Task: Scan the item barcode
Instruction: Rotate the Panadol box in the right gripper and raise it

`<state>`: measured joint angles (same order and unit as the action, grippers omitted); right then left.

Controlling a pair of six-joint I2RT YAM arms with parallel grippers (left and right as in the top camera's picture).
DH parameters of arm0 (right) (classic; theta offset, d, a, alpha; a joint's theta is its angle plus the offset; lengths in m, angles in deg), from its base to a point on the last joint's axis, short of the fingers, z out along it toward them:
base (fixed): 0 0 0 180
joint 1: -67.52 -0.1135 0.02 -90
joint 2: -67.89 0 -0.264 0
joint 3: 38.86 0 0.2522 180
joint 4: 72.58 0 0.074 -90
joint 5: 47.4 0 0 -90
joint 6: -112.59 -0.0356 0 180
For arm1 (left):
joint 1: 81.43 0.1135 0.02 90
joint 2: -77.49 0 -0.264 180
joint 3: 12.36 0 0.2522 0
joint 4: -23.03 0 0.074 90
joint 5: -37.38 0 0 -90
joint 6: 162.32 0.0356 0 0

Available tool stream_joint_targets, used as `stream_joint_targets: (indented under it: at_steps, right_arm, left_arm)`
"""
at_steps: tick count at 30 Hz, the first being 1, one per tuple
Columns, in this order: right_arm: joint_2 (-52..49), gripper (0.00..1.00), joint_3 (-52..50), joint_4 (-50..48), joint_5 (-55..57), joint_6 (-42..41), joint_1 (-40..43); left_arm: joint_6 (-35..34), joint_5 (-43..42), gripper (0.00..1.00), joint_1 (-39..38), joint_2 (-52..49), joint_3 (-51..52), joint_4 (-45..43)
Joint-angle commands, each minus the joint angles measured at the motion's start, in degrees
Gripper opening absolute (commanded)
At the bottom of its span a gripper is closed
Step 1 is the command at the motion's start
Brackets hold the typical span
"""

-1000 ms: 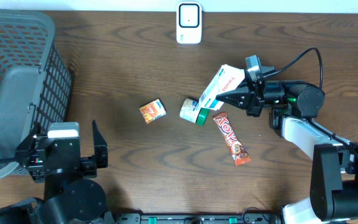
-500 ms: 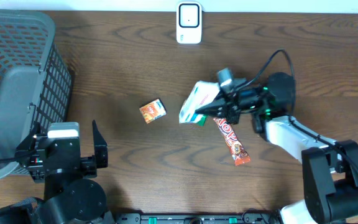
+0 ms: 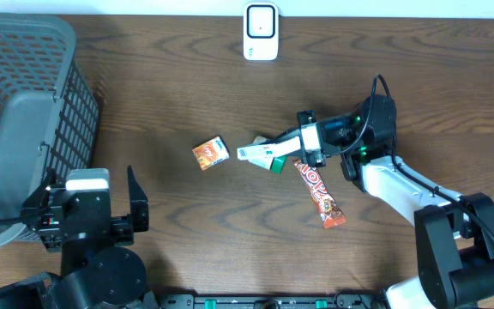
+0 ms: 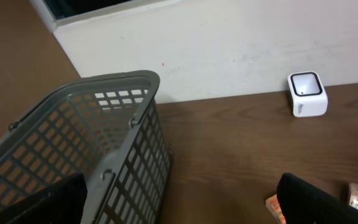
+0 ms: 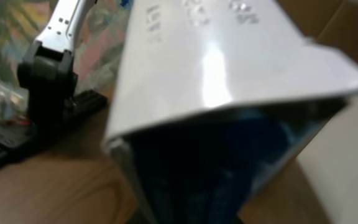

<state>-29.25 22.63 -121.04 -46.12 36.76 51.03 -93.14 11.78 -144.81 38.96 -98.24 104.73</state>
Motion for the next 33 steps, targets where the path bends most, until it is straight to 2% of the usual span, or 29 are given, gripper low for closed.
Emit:
stream_joint_targets:
  at_steps: [1, 9, 12, 17, 24, 26, 29, 33]
  right_arm:
    - [-0.39, 0.01, 2.40, -0.02, -0.50, 4.55, -0.33]
    - [-0.39, 0.01, 2.86, 7.67, -0.55, 2.25, -0.22]
    - [-0.39, 0.01, 2.86, 9.38, -0.52, -1.33, -0.20]
    - [-0.39, 0.01, 2.89, 9.27, 0.24, -20.00, 0.50]
    - [-0.39, 0.01, 2.89, 8.72, 15.87, -65.13, 3.02]
    - [-0.39, 0.01, 2.89, 9.38, 21.20, -74.77, 3.85]
    - [-0.39, 0.01, 2.89, 14.43, 29.35, -85.31, 4.68]
    - [-0.39, 0.01, 2.89, 26.93, 42.01, -90.29, 4.79]
  left_arm:
    - [-0.50, 0.13, 0.98, 0.17, 0.22, -0.11, 0.17]
    - [-0.50, 0.13, 0.98, 0.17, 0.22, -0.11, 0.17]
    - [-0.50, 0.13, 0.98, 0.17, 0.22, -0.11, 0.17]
    - [-0.50, 0.13, 0.98, 0.17, 0.22, -0.11, 0.17]
    - [-0.50, 0.13, 0.98, 0.17, 0.22, -0.11, 0.17]
    - [-0.50, 0.13, 0.98, 0.17, 0.22, -0.11, 0.17]
    - [-0.50, 0.13, 0.98, 0.17, 0.22, -0.11, 0.17]
    - [-0.50, 0.13, 0.98, 0.17, 0.22, -0.11, 0.17]
